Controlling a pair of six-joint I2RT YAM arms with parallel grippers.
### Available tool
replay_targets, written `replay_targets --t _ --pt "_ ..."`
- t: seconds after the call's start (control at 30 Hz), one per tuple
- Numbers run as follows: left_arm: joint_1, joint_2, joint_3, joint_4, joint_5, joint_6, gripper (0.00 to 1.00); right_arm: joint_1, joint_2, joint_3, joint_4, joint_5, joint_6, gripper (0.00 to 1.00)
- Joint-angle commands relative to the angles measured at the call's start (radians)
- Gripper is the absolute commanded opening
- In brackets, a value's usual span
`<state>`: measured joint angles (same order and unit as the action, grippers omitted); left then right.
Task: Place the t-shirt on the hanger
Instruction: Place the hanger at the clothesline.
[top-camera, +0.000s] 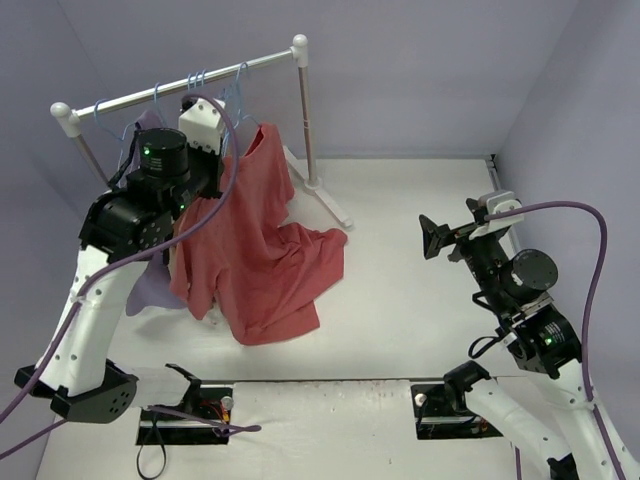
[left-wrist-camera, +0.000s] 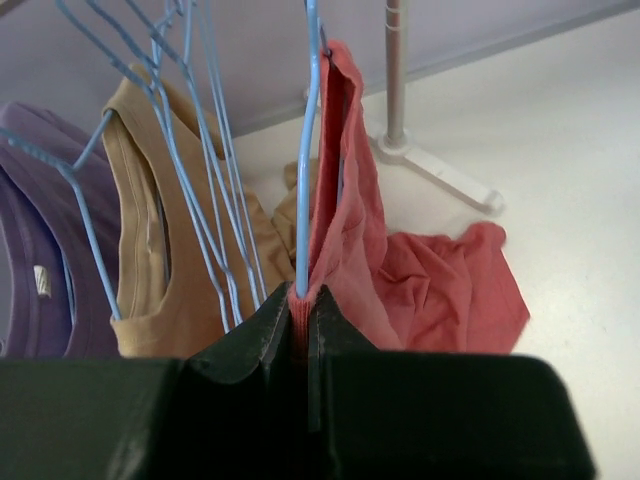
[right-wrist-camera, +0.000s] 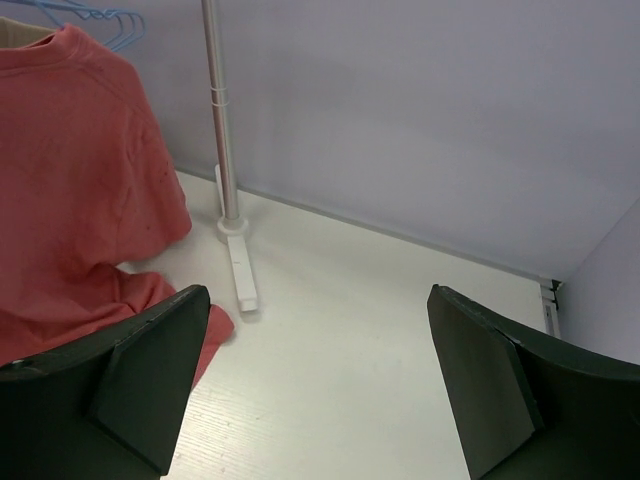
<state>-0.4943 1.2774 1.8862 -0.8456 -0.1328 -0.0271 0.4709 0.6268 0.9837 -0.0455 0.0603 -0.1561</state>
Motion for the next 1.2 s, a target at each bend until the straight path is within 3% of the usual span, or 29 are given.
replay_targets --t 0.0,0.37,1.0,1.1,1.17 --pt "0.014 0.049 0.025 0.283 -0.101 -0.023 0.0 -0.003 -0.011 0.003 0.075 -0.026 0.029 0.88" --pt "0.056 0.247 0.148 0.496 -0.194 -0.08 0.0 -0.003 -0.041 0.004 0.058 -0.031 0.032 0.88" --pt "0.068 0.291 -0.151 0.657 -0.162 -0.18 0.0 -0.003 -0.062 -0.045 0.049 -0.005 0.017 0.9" --pt "0.069 0.263 -0.15 0.646 -0.151 -0.172 0.1 -0.003 -0.065 -0.046 0.049 0.005 0.009 0.9" --pt "0.074 0.238 -0.12 0.595 -0.13 -0.155 0.24 -0.005 -0.064 -0.046 0.049 0.009 0.007 0.91"
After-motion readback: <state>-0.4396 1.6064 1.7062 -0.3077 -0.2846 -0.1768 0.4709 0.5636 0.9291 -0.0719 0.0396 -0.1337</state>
